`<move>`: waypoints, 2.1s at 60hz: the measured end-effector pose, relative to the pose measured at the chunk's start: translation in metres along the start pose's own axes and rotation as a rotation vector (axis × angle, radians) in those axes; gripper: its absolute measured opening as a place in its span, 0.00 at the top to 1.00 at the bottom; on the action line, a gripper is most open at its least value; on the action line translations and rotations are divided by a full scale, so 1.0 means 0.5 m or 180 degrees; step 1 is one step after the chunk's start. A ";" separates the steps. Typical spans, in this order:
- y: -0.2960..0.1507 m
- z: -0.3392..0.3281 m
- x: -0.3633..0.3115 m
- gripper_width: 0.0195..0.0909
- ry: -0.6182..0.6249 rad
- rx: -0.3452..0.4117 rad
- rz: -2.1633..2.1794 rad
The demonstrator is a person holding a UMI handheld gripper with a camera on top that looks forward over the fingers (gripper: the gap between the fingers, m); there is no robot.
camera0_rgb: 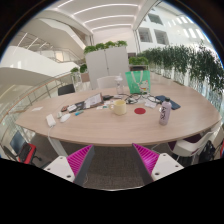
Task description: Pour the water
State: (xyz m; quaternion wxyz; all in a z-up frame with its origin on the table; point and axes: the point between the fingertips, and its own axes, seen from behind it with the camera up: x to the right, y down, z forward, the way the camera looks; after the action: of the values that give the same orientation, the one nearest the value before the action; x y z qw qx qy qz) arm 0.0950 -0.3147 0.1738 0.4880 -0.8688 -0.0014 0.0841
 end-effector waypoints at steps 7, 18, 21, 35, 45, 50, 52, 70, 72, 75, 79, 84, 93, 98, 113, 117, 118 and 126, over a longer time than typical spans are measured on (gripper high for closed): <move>-0.002 -0.008 0.009 0.11 0.0147 0.0111 0.0025; -0.010 -0.005 0.087 0.12 0.0391 0.0278 -0.0018; -0.028 0.008 0.134 0.12 0.0455 0.0390 -0.0096; -0.120 0.196 0.419 0.13 0.0795 0.0826 -0.0188; -0.181 0.407 0.590 0.12 0.0885 0.0908 -0.0123; -0.195 0.485 0.647 0.12 0.0903 0.0868 -0.0115; -0.199 0.522 0.669 0.12 0.0902 0.0868 -0.0099; -0.208 0.645 0.694 0.50 0.0833 0.0854 -0.0132; -0.209 0.645 0.692 0.50 0.0854 0.0878 -0.0160; -0.216 0.646 0.693 0.52 0.0895 0.0946 -0.0205; -0.212 0.648 0.697 0.56 0.0922 0.0891 -0.0033; -0.208 0.652 0.712 0.63 0.1023 0.0784 0.0188; -0.273 0.629 0.724 0.71 0.1198 0.0715 0.0491; -0.379 0.597 0.700 0.71 0.1367 0.0813 0.0104; -0.643 0.622 0.511 0.71 0.2243 0.0477 -0.2725; -0.644 0.713 0.445 0.71 0.2397 0.0210 -0.3772; -0.646 0.710 0.428 0.71 0.2409 0.0111 -0.4041; -0.570 0.821 0.369 0.71 0.2252 -0.0550 -0.5611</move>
State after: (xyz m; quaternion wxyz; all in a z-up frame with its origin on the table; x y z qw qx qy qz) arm 0.2391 0.1981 0.1796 0.2821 -0.5632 -0.5143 -0.5820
